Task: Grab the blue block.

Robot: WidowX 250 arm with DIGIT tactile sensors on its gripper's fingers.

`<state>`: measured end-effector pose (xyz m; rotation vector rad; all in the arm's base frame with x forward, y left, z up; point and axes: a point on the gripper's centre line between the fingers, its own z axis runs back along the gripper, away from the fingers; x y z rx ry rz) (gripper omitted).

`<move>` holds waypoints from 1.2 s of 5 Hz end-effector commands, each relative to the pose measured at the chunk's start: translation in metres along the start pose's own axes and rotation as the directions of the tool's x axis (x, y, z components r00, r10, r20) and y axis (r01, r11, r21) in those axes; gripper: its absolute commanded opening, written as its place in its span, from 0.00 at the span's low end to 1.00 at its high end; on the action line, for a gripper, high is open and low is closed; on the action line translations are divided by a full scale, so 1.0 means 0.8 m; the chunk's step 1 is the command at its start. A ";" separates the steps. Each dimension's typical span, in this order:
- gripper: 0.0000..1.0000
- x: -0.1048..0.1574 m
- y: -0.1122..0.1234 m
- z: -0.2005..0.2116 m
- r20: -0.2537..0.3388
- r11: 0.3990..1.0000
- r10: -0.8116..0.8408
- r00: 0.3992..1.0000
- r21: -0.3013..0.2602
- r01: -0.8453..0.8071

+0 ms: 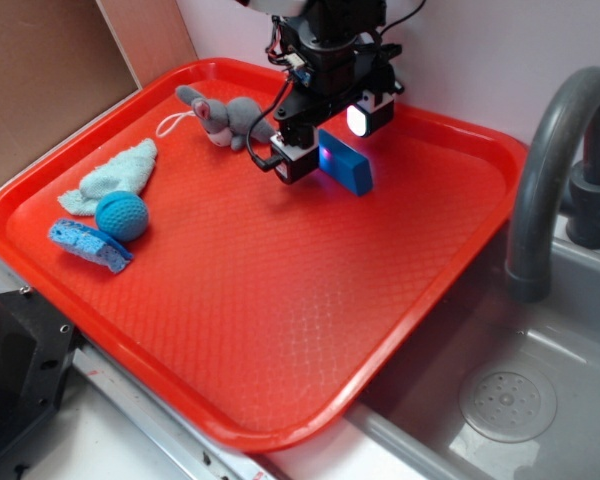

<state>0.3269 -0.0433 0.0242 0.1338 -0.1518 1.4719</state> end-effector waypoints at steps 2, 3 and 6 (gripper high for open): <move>0.00 0.014 -0.005 0.015 -0.078 0.996 -0.016 0.997 -0.085 0.009; 0.00 0.015 -0.004 0.018 -0.061 0.997 0.002 0.998 -0.083 -0.007; 0.00 0.059 0.058 0.167 -0.128 0.839 -0.494 0.860 -0.329 0.433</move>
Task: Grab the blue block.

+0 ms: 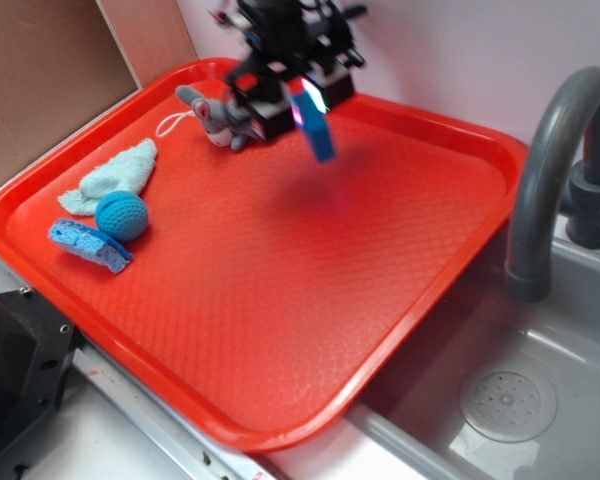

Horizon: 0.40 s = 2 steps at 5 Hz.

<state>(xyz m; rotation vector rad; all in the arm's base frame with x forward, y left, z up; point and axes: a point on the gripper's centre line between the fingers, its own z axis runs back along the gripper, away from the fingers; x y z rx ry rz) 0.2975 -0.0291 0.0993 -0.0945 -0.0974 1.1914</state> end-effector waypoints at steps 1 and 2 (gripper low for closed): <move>0.00 0.010 0.041 0.127 -0.121 0.887 -0.453 0.883 -0.156 0.434; 0.00 0.016 0.060 0.158 -0.140 0.752 -0.657 0.740 -0.188 0.632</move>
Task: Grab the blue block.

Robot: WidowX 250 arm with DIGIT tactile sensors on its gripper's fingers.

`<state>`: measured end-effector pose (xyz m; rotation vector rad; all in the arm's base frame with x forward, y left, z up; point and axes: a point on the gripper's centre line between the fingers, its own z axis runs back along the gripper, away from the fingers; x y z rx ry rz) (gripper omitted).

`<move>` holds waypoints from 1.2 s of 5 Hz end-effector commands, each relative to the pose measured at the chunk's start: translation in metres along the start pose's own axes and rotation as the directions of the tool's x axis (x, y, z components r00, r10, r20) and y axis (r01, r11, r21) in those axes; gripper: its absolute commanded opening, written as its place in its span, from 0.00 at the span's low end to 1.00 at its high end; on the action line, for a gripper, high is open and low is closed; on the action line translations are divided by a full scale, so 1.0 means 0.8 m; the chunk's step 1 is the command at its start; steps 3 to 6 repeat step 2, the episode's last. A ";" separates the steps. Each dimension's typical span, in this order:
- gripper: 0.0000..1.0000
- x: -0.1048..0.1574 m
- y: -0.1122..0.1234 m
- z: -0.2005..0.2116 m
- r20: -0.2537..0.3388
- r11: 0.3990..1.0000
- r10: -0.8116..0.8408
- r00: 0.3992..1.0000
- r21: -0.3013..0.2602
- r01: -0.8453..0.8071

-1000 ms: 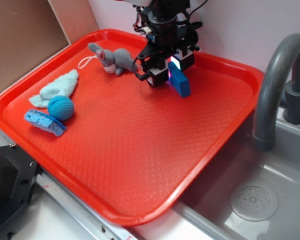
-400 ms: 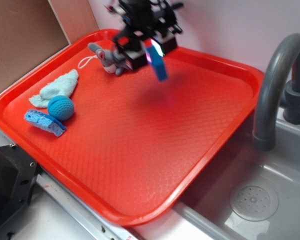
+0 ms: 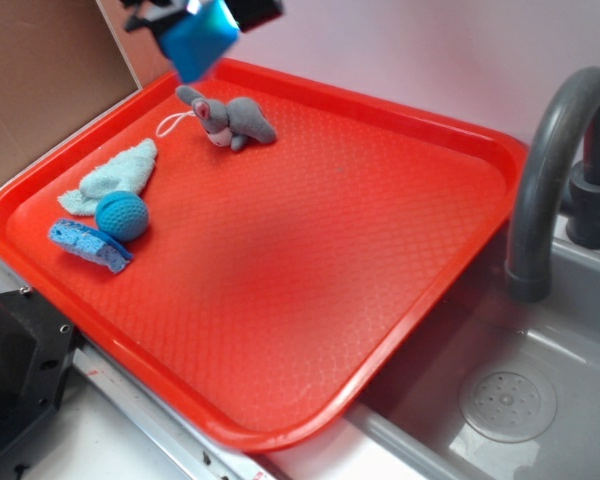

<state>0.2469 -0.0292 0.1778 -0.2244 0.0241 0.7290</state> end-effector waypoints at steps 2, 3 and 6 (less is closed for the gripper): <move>0.00 0.019 0.043 0.074 0.030 0.973 -0.215 0.976 -0.081 0.217; 0.00 0.019 0.043 0.074 0.030 0.973 -0.215 0.976 -0.081 0.217; 0.00 0.019 0.043 0.074 0.030 0.973 -0.215 0.976 -0.081 0.217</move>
